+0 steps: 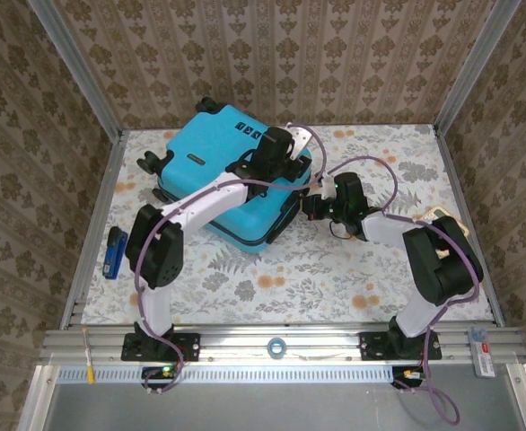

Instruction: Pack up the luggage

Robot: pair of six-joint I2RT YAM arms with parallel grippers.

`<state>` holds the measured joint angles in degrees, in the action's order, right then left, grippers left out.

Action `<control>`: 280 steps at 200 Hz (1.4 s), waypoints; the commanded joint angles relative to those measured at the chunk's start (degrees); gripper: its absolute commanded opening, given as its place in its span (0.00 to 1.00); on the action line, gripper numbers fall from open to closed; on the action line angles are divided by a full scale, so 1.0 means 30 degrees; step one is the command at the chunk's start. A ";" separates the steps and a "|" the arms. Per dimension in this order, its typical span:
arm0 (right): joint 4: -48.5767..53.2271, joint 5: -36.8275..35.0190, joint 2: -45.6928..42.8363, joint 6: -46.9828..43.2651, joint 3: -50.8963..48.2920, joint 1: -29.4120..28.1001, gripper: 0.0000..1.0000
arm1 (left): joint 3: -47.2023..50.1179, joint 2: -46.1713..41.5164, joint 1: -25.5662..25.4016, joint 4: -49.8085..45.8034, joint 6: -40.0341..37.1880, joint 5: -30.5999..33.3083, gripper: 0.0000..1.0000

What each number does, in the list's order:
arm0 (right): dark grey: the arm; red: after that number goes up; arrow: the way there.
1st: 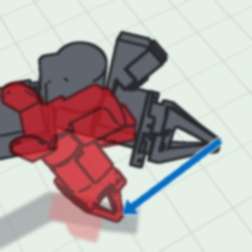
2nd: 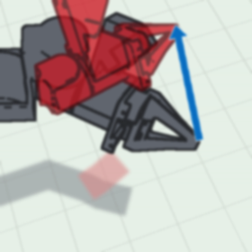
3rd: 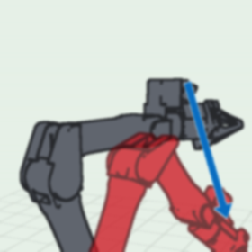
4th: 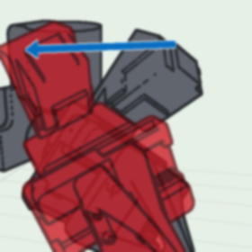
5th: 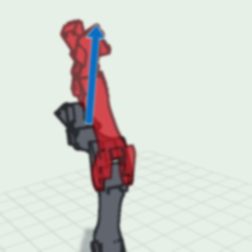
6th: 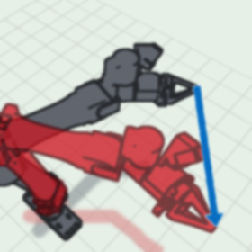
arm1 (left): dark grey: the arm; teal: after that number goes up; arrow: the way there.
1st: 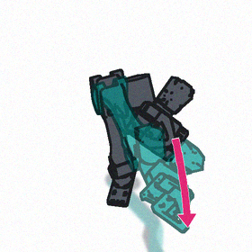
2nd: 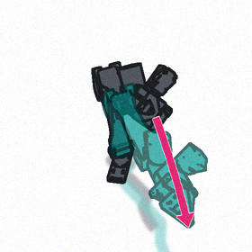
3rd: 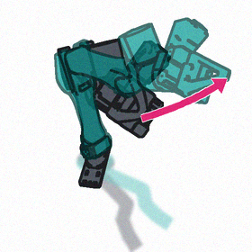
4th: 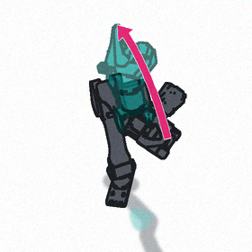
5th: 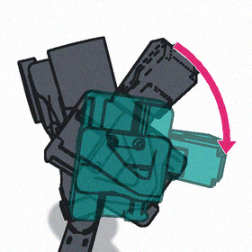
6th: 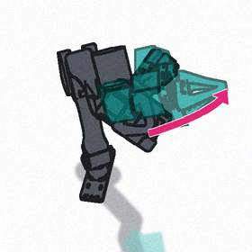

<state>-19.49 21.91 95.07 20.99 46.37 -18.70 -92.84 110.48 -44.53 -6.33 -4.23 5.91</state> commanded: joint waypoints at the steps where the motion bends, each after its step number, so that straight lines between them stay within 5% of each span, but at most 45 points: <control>1: -0.0142 -0.0580 -0.1231 -0.0435 -0.1018 -0.0354 0.00 | 0.2734 0.0229 -0.0263 -0.5127 -0.0083 -0.2790 0.57; 46: -0.2338 -0.1780 -0.3088 -0.0269 -0.3814 -0.2388 0.00 | 0.6951 -0.2611 -0.0535 -0.3834 -0.0858 -0.5238 0.55; 88: -0.2583 -0.2667 -0.3119 -0.0682 -0.4159 -0.2893 0.00 | 0.9931 -0.7054 0.0271 -0.2576 -0.0147 -0.4864 0.61; 115: -0.2052 -0.2675 -0.2705 -0.1098 -0.3426 -0.2854 0.00 | 1.0755 -1.0023 0.2069 -0.2041 0.1251 -0.5163 0.65; 145: -0.2073 -0.2703 -0.2494 -0.1126 -0.3272 -0.2853 0.00 | 1.2180 -1.3342 0.4527 -0.1702 0.3958 -0.3225 0.77; 178: -0.2043 -0.2762 -0.2404 -0.1223 -0.3298 -0.2849 0.00 | 1.3546 -1.5828 0.8654 -0.3484 0.7525 -0.2865 0.80; 223: -0.1915 -0.2763 -0.2353 -0.1379 -0.3177 -0.2849 0.00 | 1.5318 -1.5788 1.1980 -0.3481 0.9753 -0.5281 0.81; 280: -0.1586 -0.2896 -0.2970 -0.1550 -0.3524 -0.2878 0.00 | 1.4450 -1.2245 1.3019 -0.2052 0.9833 -0.6846 0.79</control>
<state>-25.34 16.47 87.18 17.72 35.42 -28.10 -50.48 65.84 -6.98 -6.17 23.18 -13.02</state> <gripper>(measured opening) 0.056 0.790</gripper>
